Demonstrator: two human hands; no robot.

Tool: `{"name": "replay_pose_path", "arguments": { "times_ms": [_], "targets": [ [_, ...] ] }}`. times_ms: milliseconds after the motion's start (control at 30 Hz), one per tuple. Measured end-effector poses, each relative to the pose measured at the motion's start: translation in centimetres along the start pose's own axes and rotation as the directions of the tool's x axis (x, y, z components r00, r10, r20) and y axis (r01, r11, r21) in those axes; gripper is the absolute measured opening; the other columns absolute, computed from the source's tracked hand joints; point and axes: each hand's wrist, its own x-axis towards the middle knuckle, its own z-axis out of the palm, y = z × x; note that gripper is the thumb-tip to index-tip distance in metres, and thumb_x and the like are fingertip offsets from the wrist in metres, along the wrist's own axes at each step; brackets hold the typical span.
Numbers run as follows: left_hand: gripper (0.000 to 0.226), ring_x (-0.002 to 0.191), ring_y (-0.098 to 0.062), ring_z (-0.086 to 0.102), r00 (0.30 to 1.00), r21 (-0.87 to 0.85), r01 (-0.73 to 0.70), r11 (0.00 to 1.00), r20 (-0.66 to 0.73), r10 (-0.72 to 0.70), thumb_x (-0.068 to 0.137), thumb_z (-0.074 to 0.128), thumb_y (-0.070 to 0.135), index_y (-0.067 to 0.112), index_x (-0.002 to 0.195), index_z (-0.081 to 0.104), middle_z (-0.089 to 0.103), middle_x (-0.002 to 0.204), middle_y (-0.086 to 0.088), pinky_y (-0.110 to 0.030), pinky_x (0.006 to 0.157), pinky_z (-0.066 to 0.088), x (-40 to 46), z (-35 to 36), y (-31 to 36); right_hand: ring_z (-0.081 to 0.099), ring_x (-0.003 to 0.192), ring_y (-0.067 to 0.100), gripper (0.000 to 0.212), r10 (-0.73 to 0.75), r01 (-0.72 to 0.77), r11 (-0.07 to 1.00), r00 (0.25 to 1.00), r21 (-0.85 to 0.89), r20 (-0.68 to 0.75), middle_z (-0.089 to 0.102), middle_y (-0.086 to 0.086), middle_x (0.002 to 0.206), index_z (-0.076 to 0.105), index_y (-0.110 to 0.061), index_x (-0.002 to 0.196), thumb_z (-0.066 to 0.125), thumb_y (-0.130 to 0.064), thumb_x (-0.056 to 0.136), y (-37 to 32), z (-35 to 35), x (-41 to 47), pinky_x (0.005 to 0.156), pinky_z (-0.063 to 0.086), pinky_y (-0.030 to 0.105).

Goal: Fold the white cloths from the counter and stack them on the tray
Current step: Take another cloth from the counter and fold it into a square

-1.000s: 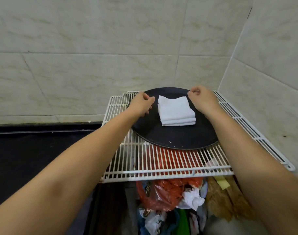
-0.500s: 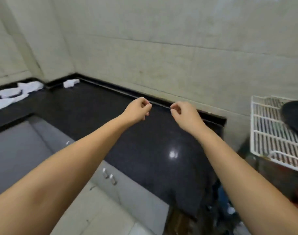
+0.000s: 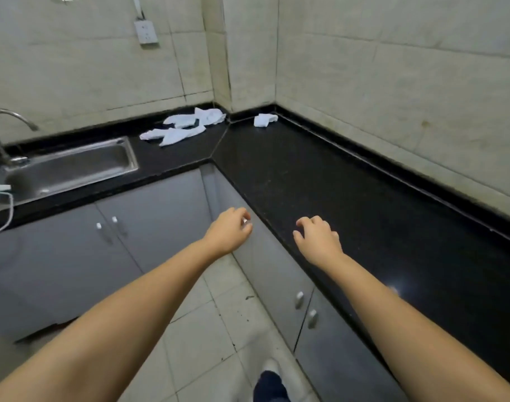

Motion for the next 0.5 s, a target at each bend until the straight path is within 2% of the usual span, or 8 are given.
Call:
{"name": "replay_pose_path", "arguments": {
  "times_ms": [67, 200, 500],
  "targets": [
    [0.029, 0.11, -0.03, 0.053, 1.0, 0.056, 0.026, 0.998, 0.005, -0.027, 0.093, 0.047, 0.027, 0.013, 0.118, 0.054, 0.056, 0.117, -0.013, -0.044, 0.096, 0.044, 2.7, 0.4, -2.2, 0.044, 0.123, 0.026, 0.038, 0.015, -0.016, 0.999, 1.0, -0.049, -0.016, 0.046, 0.007, 0.133, 0.047, -0.019, 0.131, 0.042, -0.036, 0.097, -0.9, 1.1, 3.3, 0.099, 0.038, 0.045],
    [0.032, 0.113, -0.028, 0.051, 0.999, 0.109, 0.017, 0.994, 0.041, -0.022, 0.095, 0.045, 0.029, 0.014, 0.122, 0.051, 0.053, 0.121, -0.011, -0.045, 0.097, 0.044, 10.4, 0.3, -4.9, 0.044, 0.123, 0.025, 0.04, 0.009, -0.011, 0.994, 1.0, -0.111, -0.018, 0.046, 0.007, 0.134, 0.043, -0.019, 0.134, 0.041, -0.036, 0.098, -2.3, 2.6, 11.7, 0.098, 0.039, 0.043],
    [0.03, 0.106, -0.025, 0.053, 0.999, 0.106, -0.011, 0.994, 0.053, 0.005, 0.095, 0.045, 0.03, 0.014, 0.12, 0.051, 0.056, 0.113, -0.008, -0.042, 0.093, 0.045, 29.2, -3.8, -9.1, 0.042, 0.125, 0.027, 0.041, -0.006, 0.018, 0.983, 0.998, -0.183, 0.063, 0.045, 0.009, 0.135, 0.04, -0.016, 0.136, 0.036, -0.036, 0.1, -4.6, 1.0, 31.0, 0.1, 0.036, 0.043]
  ]
}}
